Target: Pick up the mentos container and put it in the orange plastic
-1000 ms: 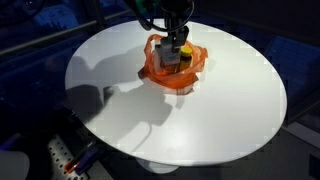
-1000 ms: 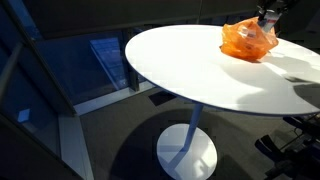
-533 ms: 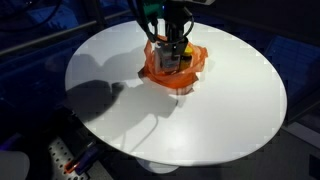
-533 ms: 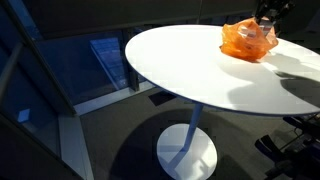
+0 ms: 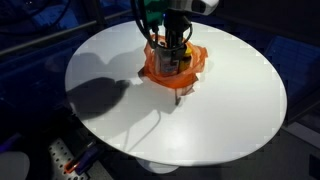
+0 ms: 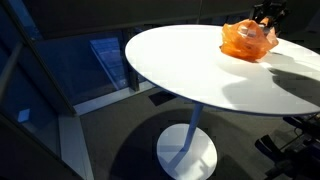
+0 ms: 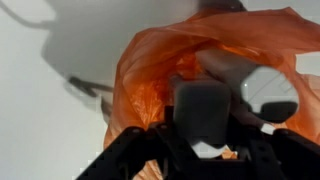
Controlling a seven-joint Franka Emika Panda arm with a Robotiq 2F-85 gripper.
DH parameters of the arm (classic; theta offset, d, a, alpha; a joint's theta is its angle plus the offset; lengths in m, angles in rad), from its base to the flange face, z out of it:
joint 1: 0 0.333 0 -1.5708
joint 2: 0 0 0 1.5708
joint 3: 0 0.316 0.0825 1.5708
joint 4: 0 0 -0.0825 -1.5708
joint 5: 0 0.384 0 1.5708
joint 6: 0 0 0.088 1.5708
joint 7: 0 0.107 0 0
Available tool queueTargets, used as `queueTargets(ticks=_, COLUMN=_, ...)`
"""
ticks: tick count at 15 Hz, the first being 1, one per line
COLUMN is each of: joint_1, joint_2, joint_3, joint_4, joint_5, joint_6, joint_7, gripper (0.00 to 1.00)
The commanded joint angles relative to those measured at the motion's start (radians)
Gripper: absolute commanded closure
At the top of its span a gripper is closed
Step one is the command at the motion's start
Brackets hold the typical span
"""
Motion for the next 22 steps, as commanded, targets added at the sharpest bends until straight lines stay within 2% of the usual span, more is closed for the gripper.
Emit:
queueTargets(ticks=1, joint_1=0.011, joint_2=0.011, joint_3=-0.015, joint_4=0.043, joint_5=-0.038, joint_6=-0.048, joint_7=0.047, gripper=0.28)
queueTargets(ticks=5, joint_1=0.011, joint_2=-0.022, joint_3=-0.016, joint_4=0.041, joint_5=-0.048, joint_6=-0.062, joint_7=0.048, gripper=0.00)
queueTargets(ticks=14, joint_1=0.024, joint_2=-0.136, joint_3=0.005, joint_4=0.045, joint_5=-0.122, joint_6=-0.159, joint_7=-0.008, gripper=0.00)
queueTargets(ticks=22, joint_1=0.049, joint_2=-0.263, joint_3=0.050, joint_4=0.043, joint_5=-0.152, joint_6=-0.318, joint_7=-0.216, gripper=0.00)
